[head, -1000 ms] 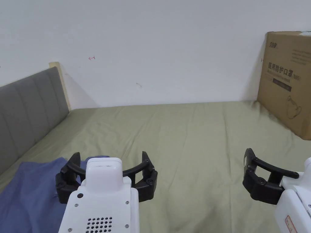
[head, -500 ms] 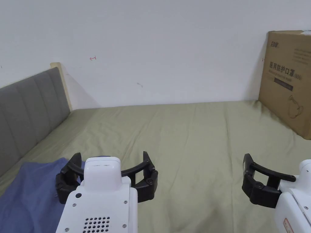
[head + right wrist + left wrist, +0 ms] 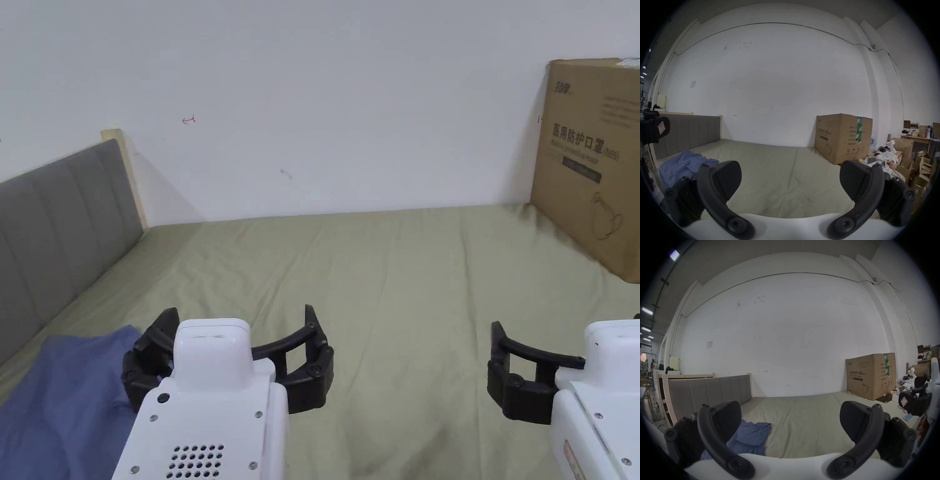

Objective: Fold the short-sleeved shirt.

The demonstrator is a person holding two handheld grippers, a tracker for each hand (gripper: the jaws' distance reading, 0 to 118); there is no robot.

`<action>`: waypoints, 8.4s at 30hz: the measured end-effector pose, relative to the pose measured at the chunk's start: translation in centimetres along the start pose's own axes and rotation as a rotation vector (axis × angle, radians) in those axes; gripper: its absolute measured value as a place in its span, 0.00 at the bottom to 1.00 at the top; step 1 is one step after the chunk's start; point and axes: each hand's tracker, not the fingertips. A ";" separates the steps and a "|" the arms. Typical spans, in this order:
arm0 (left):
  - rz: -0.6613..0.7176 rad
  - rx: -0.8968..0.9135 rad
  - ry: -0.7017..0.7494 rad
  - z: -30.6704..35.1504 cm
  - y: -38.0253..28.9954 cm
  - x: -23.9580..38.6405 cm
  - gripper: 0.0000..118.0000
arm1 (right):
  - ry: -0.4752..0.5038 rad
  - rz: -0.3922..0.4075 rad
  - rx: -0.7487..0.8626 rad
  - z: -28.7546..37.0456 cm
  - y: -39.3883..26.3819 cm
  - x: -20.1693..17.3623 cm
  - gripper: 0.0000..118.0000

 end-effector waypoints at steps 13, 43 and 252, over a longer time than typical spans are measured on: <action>-0.016 -0.019 -0.057 -0.1 -0.1 1.3 1.00 | -0.015 -0.079 0.001 0.2 0.6 0.4 1.00; -0.098 -0.101 0.283 4.6 0.3 -11.9 0.00 | 0.445 -0.041 0.066 -2.9 1.6 -11.3 0.01; 0.150 -0.387 -0.141 -43.0 14.0 -7.9 0.05 | 0.124 -0.150 -0.319 -39.8 26.1 9.5 0.11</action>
